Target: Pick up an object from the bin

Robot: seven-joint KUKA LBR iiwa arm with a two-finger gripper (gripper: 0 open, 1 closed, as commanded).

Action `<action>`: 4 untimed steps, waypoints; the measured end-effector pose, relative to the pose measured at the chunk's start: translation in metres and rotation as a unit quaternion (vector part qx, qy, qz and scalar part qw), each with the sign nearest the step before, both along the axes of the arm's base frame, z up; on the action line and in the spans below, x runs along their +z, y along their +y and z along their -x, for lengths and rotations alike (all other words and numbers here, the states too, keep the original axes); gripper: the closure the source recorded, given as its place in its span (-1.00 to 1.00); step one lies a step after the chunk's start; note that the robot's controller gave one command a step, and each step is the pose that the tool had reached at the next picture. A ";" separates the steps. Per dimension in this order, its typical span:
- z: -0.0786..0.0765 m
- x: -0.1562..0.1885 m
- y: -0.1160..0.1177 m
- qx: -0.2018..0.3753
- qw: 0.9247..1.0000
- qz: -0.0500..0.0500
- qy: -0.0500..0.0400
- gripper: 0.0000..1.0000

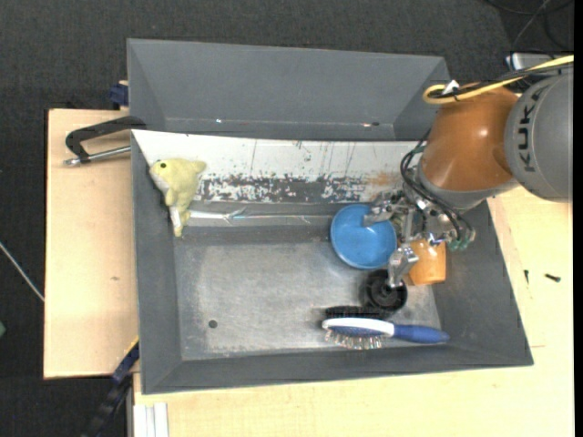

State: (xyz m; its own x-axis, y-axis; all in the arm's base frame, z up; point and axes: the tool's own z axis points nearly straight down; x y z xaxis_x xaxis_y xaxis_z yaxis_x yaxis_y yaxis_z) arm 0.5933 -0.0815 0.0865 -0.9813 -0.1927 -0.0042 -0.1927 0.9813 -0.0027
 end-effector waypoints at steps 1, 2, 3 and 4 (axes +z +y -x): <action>0.002 -0.001 0.001 0.000 1.000 -0.002 0.002 1.00; 0.002 0.109 0.008 0.006 1.000 -0.001 -0.005 1.00; -0.003 0.063 -0.044 0.183 0.983 -0.006 -0.006 1.00; 0.000 0.173 -0.041 0.162 0.987 0.001 -0.005 1.00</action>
Offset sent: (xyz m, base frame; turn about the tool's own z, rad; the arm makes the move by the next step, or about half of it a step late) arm 0.0000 0.0000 0.0000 0.0000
